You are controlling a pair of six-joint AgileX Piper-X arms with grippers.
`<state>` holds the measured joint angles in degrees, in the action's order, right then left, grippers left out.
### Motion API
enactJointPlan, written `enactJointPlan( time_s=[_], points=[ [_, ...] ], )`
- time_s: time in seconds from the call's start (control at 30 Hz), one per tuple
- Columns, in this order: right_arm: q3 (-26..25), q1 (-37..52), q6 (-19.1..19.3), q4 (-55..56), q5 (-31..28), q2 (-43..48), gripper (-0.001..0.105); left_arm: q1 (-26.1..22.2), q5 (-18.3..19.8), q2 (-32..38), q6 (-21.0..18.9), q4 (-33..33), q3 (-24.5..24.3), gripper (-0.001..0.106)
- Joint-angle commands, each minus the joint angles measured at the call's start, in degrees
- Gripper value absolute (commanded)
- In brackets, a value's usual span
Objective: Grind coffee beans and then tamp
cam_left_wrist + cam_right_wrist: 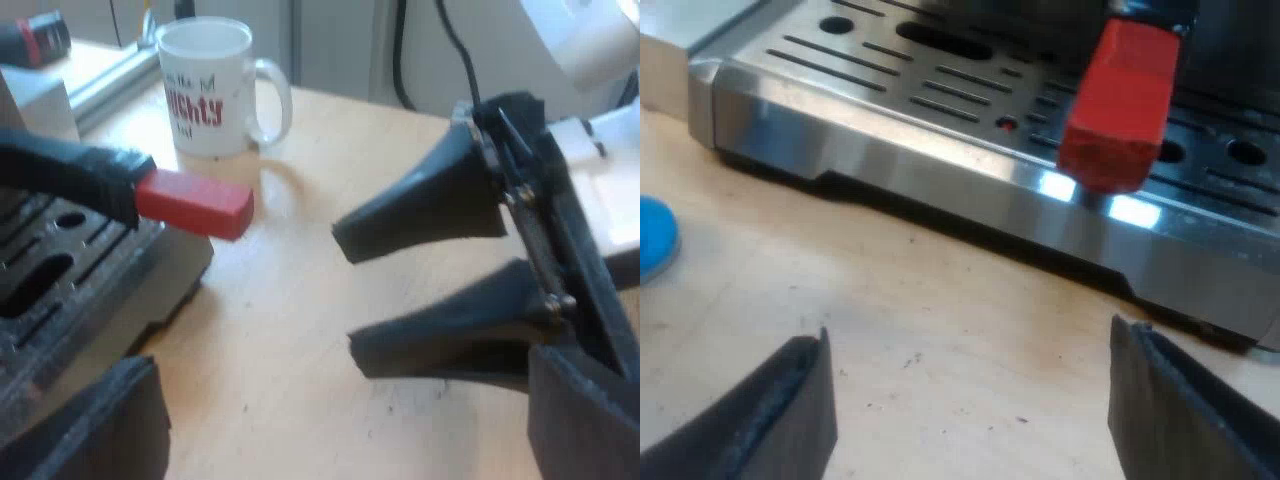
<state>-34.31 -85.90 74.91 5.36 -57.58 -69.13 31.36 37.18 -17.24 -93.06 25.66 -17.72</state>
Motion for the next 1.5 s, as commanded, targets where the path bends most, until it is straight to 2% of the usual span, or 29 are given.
enactJointPlan(
  time_s=[0.03, 0.3, 0.5, 0.6, 0.87, 1.03, 1.17, 1.23, 1.3, 1.5],
  points=[
    [-0.91, -1.01, -0.15, 2.04, -3.47, 1.63, 0.062, 0.27, -0.77, 1.68, -0.01, 0.19, -0.66, 0.075],
    [-8.63, -0.38, -0.39, 13.81, -3.92, 4.89, 0.062, 0.27, -3.06, 3.61, -0.01, 1.25, -0.66, 0.077],
    [-13.47, 5.06, -8.22, 23.22, 4.41, 4.89, 0.062, 0.27, -3.94, 3.61, -0.01, 1.37, -0.66, 0.080],
    [-14.76, 8.33, -8.35, 23.86, 9.71, 4.89, 0.062, 0.27, -3.94, 3.61, -0.01, 1.48, -0.66, 0.080],
    [-16.64, 15.46, -8.35, 23.86, 17.71, 4.24, 0.062, 0.27, -3.94, 3.61, -0.01, 1.48, -0.66, 0.080],
    [-16.83, 19.34, -6.40, 23.61, 19.41, 3.29, 0.062, 0.27, -3.94, 3.61, -0.01, 1.48, -0.66, 0.080],
    [-16.83, 22.02, -4.94, 22.58, 23.57, 2.29, 0.062, 0.27, -3.94, 3.61, -0.01, 1.48, -0.66, 0.080],
    [-16.83, 23.10, -0.96, 20.41, 25.10, 1.12, 0.062, 0.27, -3.94, 3.61, -0.01, 1.48, -0.66, 0.080],
    [-16.83, 23.48, 0.41, 18.51, 25.11, 0.29, 0.062, 0.27, -3.94, 3.61, -0.01, 1.48, -0.66, 0.080],
    [-16.83, 26.08, 0.38, 17.12, 25.30, -2.30, 0.062, 0.27, -3.94, 3.61, -0.01, 1.48, -0.54, 0.080]
  ],
)
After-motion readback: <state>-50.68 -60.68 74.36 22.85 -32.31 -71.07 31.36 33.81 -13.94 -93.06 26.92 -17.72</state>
